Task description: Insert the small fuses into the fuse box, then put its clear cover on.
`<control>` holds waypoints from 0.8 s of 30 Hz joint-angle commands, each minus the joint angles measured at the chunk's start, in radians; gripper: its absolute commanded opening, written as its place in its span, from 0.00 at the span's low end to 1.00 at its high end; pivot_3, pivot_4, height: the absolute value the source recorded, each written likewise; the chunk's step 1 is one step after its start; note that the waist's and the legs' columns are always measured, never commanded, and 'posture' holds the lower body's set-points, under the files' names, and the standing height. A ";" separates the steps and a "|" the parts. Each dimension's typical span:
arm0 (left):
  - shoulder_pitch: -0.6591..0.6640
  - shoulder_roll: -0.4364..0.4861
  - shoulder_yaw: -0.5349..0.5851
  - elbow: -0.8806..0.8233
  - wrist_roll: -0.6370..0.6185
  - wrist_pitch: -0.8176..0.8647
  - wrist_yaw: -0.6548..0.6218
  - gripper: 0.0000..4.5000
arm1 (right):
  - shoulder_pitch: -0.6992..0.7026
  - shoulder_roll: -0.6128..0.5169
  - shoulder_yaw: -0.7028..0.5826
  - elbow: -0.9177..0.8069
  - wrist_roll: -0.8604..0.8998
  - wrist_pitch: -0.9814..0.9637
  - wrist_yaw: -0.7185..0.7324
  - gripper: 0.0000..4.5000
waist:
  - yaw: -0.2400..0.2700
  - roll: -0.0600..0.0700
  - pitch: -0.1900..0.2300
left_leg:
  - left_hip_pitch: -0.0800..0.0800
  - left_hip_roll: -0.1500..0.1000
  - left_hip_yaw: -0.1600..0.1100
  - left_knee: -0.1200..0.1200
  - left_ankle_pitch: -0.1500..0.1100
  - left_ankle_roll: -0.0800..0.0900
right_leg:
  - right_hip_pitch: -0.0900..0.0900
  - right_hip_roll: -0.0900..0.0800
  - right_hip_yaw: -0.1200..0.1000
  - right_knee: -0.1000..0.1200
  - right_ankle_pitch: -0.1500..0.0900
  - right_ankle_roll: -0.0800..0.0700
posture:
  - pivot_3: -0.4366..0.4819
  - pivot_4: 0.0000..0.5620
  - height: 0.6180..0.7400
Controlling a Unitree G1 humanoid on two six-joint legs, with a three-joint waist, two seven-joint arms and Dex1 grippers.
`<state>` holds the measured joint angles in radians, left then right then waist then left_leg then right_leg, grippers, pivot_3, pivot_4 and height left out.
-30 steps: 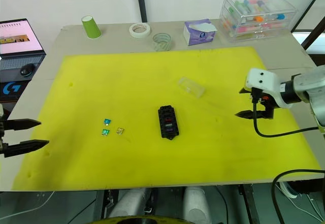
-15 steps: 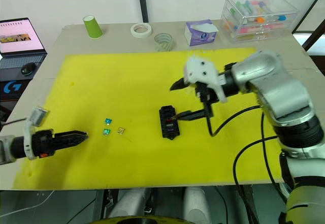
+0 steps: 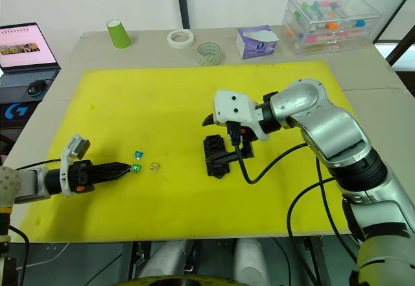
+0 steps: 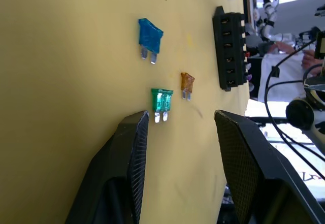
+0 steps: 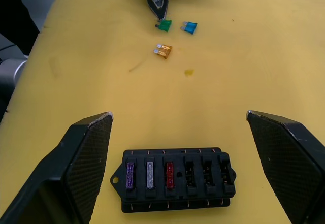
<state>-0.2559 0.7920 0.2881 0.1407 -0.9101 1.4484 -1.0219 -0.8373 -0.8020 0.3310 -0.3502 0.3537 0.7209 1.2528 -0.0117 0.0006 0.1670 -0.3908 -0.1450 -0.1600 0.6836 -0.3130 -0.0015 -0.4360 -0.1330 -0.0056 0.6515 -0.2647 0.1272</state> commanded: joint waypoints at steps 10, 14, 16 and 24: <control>-0.023 -0.043 -0.045 0.013 0.014 -0.012 0.036 0.47 | -0.009 0.003 -0.014 -0.038 0.001 -0.003 -0.021 1.00 | 0.002 0.000 0.000 | 0.000 0.000 0.000 0.000 0.000 0.000 | 0.000 0.000 0.000 0.000 0.000 0.000 | 0.48 0.27 1.00; -0.024 -0.049 -0.048 0.021 0.027 -0.035 0.046 0.47 | -0.009 0.007 -0.011 -0.042 0.003 -0.001 -0.027 1.00 | 0.003 0.000 0.000 | 0.000 0.000 0.000 0.000 0.000 0.000 | 0.001 0.000 0.000 0.000 0.000 0.000 | 0.48 0.27 1.00; -0.024 -0.051 -0.049 0.027 0.037 -0.051 0.054 0.38 | -0.009 0.010 -0.008 -0.043 0.002 -0.001 -0.031 1.00 | 0.003 0.000 -0.001 | 0.000 0.000 0.000 0.000 0.000 0.000 | 0.001 0.000 0.000 0.000 0.000 0.000 | 0.48 0.27 1.00; 0.008 -0.039 -0.058 0.017 0.053 -0.091 0.050 0.01 | -0.009 0.008 -0.003 -0.046 0.003 -0.005 -0.031 1.00 | 0.001 0.000 -0.001 | 0.001 0.000 0.000 0.000 0.000 0.000 | 0.001 0.000 0.000 0.001 0.000 0.000 | 0.48 0.27 1.00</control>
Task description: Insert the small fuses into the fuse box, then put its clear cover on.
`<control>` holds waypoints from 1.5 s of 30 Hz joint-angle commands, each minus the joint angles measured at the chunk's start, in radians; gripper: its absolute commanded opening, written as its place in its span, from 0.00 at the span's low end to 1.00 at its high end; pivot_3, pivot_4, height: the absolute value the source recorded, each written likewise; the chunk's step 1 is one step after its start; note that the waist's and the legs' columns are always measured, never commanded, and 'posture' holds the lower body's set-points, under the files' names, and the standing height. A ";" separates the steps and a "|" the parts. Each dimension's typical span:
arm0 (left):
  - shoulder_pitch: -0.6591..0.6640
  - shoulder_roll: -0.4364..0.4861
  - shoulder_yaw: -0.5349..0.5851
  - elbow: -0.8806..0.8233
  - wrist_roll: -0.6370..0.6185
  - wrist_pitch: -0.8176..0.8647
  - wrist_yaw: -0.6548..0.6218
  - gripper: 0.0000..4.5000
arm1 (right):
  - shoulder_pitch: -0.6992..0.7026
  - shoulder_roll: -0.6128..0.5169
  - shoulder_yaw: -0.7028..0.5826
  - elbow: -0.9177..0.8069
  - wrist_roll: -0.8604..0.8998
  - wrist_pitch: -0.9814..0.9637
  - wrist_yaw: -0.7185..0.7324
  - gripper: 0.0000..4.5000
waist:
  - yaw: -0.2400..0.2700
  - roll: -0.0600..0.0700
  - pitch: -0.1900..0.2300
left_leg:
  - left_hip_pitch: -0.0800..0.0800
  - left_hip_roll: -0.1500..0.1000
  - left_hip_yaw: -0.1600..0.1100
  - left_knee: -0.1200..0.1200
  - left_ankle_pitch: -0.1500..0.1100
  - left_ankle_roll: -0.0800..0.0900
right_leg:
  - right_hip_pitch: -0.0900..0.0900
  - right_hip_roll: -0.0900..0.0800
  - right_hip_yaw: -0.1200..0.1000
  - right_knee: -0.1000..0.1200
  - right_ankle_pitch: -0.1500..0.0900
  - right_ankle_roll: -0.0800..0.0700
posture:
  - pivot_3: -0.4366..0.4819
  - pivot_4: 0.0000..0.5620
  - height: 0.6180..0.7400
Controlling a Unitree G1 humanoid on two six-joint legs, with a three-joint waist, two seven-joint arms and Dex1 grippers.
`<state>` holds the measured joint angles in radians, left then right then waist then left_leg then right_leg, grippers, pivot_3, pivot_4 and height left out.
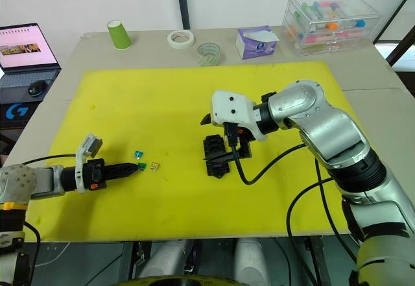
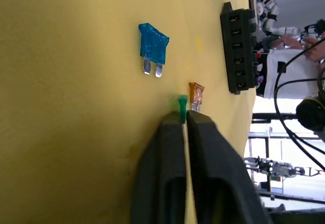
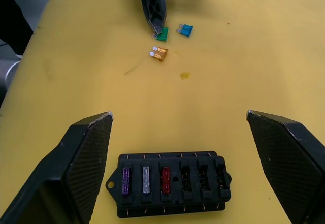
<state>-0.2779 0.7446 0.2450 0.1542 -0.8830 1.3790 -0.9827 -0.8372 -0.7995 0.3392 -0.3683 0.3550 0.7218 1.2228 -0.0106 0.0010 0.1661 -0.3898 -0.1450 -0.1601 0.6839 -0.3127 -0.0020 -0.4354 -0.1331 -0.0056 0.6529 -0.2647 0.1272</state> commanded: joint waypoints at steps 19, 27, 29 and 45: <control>0.006 -0.034 0.118 -0.567 -0.120 -0.411 -0.027 0.01 | -0.099 0.040 -0.185 0.004 0.282 0.353 -0.034 1.00 | 0.002 -0.001 0.001 | 0.000 0.000 0.000 0.000 0.000 0.000 | 0.001 0.000 0.000 -0.002 0.000 0.000 | 0.48 0.27 1.00; -0.173 -0.113 -0.065 -0.648 -0.064 -0.543 0.016 0.00 | -0.178 0.078 -0.226 0.033 0.418 0.517 -0.084 0.90 | -0.004 -0.002 0.000 | 0.000 0.001 0.001 -0.001 0.000 0.000 | 0.001 0.000 0.000 -0.003 0.000 0.000 | 0.48 0.27 1.00; -0.188 -0.124 -0.098 -0.647 -0.054 -0.563 0.013 0.00 | -0.192 0.089 -0.221 0.039 0.427 0.526 -0.100 0.78 | -0.003 -0.002 0.000 | 0.000 0.001 0.000 -0.001 0.000 0.000 | 0.000 0.000 0.000 -0.002 0.000 0.000 | 0.48 0.27 1.00; -0.165 -0.101 -0.150 -0.603 0.004 -0.645 -0.018 0.00 | -0.225 0.086 -0.204 0.060 0.465 0.543 -0.128 0.43 | 0.000 -0.002 0.000 | 0.000 0.000 0.000 -0.001 0.000 0.000 | 0.001 0.000 0.000 -0.003 0.000 0.000 | 0.48 0.27 1.00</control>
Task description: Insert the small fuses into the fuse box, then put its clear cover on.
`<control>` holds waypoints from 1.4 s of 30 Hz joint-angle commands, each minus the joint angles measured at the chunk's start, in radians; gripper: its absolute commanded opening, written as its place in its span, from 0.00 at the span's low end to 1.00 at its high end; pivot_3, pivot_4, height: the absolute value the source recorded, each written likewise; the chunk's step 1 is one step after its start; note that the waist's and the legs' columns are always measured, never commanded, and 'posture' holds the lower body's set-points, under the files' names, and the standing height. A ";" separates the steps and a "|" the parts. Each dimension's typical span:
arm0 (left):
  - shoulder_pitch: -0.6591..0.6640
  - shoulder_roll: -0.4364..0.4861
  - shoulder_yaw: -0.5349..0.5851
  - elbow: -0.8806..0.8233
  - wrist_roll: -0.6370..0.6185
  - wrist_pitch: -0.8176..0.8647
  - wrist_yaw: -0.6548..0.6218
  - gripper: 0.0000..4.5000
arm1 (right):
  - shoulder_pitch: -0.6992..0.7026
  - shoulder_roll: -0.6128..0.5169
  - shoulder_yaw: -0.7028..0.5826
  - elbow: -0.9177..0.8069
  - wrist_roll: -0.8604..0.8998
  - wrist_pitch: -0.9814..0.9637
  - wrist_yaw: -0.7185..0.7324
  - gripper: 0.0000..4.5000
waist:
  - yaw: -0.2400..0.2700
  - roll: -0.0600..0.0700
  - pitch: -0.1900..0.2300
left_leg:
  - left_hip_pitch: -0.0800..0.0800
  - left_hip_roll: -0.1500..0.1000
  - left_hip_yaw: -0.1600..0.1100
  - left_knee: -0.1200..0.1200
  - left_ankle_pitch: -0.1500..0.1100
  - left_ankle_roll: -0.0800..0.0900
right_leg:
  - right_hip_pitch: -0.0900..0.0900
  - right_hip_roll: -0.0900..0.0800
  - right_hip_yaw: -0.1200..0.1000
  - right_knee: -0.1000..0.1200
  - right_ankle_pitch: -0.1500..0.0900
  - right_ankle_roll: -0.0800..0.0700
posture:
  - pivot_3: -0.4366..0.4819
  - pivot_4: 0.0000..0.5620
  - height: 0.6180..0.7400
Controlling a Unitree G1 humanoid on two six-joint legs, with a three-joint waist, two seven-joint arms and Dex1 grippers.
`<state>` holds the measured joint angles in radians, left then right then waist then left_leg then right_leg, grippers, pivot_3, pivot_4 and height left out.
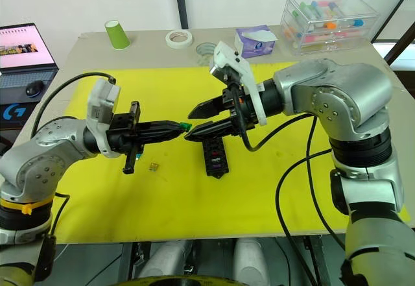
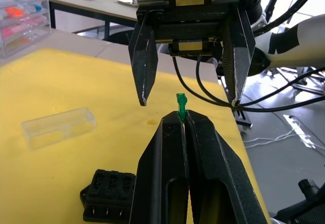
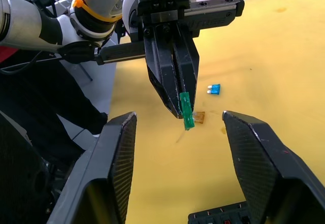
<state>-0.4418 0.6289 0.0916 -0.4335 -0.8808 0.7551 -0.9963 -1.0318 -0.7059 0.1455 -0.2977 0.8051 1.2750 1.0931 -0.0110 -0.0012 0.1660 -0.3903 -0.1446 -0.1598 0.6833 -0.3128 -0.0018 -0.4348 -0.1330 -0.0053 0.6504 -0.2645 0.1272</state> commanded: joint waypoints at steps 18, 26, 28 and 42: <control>0.011 0.017 0.006 -0.024 0.002 -0.025 -0.001 0.00 | -0.033 -0.001 0.017 -0.002 0.009 -0.024 -0.011 0.36 | 0.000 0.000 0.000 | 0.000 0.000 0.000 0.000 0.000 0.000 | 0.000 0.000 0.000 0.000 0.000 0.000 | 0.48 0.27 1.00; 0.016 0.017 0.000 -0.023 0.011 -0.029 -0.005 0.00 | -0.036 -0.003 0.014 -0.001 0.012 -0.030 -0.014 0.01 | 0.000 0.000 0.000 | 0.000 0.000 0.000 0.000 0.000 0.000 | 0.000 0.000 0.000 0.000 0.000 0.000 | 0.48 0.27 1.00; 0.014 0.015 -0.001 -0.020 0.012 -0.030 -0.003 0.00 | -0.035 -0.003 0.015 -0.002 0.011 -0.031 -0.014 0.01 | 0.000 0.000 0.000 | 0.000 0.000 0.000 0.000 0.000 0.000 | 0.000 0.000 0.000 0.000 0.000 0.000 | 0.48 0.27 1.00; 0.004 0.073 -0.166 0.023 0.171 -0.019 0.020 0.36 | 0.019 -0.155 0.266 0.020 -0.345 -0.439 0.095 0.00 | 0.000 0.000 0.000 | 0.000 -0.001 0.000 0.000 0.000 0.000 | 0.000 0.000 0.000 0.000 0.000 0.000 | 0.48 0.27 1.00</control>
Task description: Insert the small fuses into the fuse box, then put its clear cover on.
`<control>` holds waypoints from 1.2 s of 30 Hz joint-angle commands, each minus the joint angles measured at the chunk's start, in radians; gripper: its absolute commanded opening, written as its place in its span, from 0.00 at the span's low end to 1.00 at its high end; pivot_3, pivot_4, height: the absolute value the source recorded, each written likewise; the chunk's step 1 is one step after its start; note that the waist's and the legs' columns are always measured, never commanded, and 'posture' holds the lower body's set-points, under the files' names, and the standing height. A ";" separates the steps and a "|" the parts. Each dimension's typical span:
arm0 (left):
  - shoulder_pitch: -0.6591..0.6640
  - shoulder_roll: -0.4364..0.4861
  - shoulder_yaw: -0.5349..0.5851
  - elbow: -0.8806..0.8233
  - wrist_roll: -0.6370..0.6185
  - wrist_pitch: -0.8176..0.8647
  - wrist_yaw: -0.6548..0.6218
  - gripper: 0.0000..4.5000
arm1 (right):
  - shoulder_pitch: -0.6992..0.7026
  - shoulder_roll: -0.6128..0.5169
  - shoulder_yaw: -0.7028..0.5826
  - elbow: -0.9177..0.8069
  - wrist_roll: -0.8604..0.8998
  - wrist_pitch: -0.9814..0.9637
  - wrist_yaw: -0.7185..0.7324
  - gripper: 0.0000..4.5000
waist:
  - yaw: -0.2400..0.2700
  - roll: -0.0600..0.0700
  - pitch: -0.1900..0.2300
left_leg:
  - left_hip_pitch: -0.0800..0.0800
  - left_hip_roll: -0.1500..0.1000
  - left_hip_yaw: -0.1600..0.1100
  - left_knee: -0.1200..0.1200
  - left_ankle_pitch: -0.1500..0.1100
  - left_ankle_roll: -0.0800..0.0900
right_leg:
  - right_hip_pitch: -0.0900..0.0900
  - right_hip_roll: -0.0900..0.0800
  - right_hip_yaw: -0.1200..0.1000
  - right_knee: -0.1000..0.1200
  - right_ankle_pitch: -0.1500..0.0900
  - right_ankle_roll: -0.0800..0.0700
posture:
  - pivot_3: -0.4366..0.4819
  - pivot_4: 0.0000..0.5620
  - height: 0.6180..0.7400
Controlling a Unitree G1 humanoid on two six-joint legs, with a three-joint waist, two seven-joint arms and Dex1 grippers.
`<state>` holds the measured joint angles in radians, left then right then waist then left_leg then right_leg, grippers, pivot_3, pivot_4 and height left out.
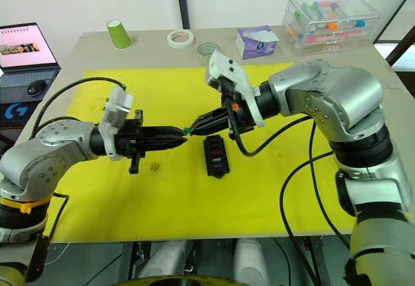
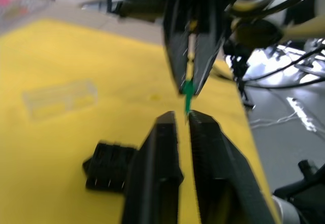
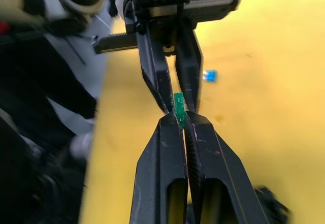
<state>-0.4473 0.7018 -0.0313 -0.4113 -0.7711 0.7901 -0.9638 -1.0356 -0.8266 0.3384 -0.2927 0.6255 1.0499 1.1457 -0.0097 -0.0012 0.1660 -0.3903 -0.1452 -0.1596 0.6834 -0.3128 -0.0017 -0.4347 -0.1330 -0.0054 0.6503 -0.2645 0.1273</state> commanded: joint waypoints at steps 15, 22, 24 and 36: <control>0.039 -0.106 -0.244 0.206 0.413 -0.360 -0.021 0.99 | 0.082 0.013 0.166 0.177 -0.426 -0.465 0.199 0.00 | -0.001 0.000 0.000 | 0.000 0.000 0.000 0.000 0.000 0.000 | -0.001 0.000 0.000 0.000 0.000 0.000 | 0.48 0.27 1.00; 0.024 -0.134 -0.249 0.234 0.446 -0.401 -0.045 0.99 | 0.097 0.040 0.173 0.156 -0.445 -0.415 0.218 0.00 | -0.001 0.000 0.000 | 0.000 0.000 0.000 0.000 0.000 0.000 | -0.001 0.000 0.000 0.000 0.000 0.000 | 0.48 0.27 1.00; 0.020 -0.141 -0.250 0.237 0.450 -0.402 -0.047 0.99 | 0.099 0.046 0.174 0.159 -0.454 -0.417 0.219 0.00 | -0.001 0.000 0.000 | 0.000 0.000 0.000 0.000 0.000 0.000 | -0.001 0.000 0.000 0.000 0.000 0.000 | 0.48 0.27 1.00; 0.029 -0.154 -0.248 0.234 0.478 -0.409 -0.052 0.99 | 0.099 0.070 0.170 0.189 -0.505 -0.444 0.223 0.00 | -0.001 0.000 0.000 | 0.000 0.000 0.000 0.000 0.000 0.000 | -0.001 0.000 0.000 0.000 0.000 0.000 | 0.48 0.27 1.00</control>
<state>-0.4080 0.5487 -0.2876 -0.1592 -0.2941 0.4038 -1.0109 -0.9220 -0.7628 0.5295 -0.0951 0.1296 0.6213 1.3641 -0.0109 -0.0012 0.1662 -0.3908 -0.1450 -0.1595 0.6835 -0.3128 -0.0018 -0.4358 -0.1328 -0.0054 0.6506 -0.2644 0.1274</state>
